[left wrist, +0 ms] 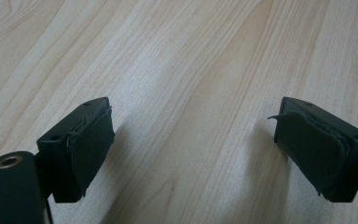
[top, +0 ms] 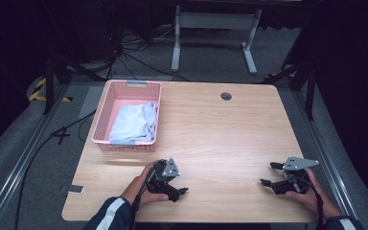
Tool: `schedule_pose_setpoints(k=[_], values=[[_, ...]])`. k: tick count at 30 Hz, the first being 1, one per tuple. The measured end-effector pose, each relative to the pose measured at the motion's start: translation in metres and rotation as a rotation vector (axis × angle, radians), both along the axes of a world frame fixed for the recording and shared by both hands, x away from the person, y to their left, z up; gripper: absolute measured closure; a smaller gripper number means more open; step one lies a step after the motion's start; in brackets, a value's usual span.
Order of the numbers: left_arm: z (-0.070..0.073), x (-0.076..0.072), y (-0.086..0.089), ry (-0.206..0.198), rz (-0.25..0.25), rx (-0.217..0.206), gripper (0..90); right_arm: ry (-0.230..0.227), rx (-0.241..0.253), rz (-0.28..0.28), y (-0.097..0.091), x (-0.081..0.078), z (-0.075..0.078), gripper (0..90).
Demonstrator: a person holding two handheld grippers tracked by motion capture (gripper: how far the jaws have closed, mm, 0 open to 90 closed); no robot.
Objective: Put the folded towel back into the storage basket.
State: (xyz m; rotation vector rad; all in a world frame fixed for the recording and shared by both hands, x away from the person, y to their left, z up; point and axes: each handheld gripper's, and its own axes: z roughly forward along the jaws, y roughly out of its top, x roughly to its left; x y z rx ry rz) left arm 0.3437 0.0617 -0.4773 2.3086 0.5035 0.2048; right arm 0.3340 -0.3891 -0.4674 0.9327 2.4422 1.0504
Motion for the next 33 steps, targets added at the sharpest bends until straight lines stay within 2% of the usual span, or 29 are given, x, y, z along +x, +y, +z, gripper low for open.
schedule_pose_setpoints(k=[5, 33], values=[[0.0001, 0.0, 0.0, 0.001, 0.0, 0.001, 11.9, 0.007, -0.003, 0.016, 0.0011, 0.0014, -0.0002, 14.9], [-0.0001, 0.0022, -0.0008, 0.004, -0.014, 0.002, 10.9, 0.005, -0.004, 0.022, 0.0017, 0.0028, -0.0003, 14.6]])
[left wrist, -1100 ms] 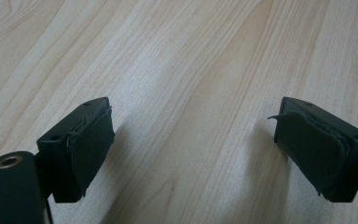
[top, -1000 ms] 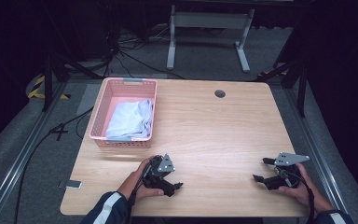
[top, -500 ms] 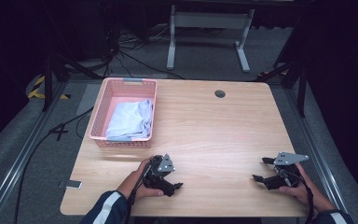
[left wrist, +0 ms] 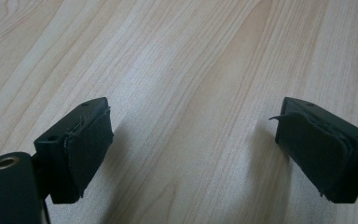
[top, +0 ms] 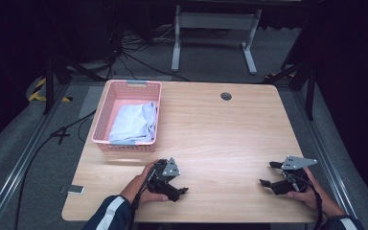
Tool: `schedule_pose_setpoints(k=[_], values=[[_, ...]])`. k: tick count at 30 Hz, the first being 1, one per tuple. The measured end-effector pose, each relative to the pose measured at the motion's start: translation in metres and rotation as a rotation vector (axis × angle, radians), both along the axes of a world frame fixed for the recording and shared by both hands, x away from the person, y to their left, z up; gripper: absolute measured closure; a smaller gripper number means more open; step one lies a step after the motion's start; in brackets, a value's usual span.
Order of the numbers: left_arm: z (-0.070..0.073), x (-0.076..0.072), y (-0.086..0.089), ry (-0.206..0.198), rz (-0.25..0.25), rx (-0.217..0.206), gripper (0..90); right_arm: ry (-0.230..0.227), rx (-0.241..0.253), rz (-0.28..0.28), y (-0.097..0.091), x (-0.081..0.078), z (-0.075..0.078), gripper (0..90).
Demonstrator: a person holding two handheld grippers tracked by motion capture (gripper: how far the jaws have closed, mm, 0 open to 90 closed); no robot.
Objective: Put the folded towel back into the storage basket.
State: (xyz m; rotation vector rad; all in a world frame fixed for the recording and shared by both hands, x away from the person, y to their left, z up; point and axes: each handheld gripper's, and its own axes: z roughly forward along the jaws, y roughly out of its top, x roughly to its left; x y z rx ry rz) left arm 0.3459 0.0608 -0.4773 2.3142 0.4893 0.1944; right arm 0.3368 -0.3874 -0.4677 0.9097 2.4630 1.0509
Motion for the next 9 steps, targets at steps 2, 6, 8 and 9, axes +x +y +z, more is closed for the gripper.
schedule_pose_setpoints(k=[2, 6, 8, 9], values=[[0.0001, 0.0006, 0.0, -0.002, -0.004, 0.002, 10.8, 0.0, 0.0, 0.001, -0.0001, 0.0, 0.0, 14.6], [0.0001, 0.0016, 0.0, -0.004, -0.007, 0.005, 10.3, 0.002, 0.0, -0.001, -0.0007, -0.001, 0.0001, 14.6], [0.0001, 0.0016, 0.0, -0.004, -0.007, 0.006, 10.3, 0.003, 0.0, -0.002, -0.0007, -0.0011, 0.0001, 14.5], [0.0002, 0.0016, 0.0, -0.004, -0.006, 0.006, 10.3, 0.001, 0.0, -0.002, -0.0007, -0.0011, 0.0, 14.5]])
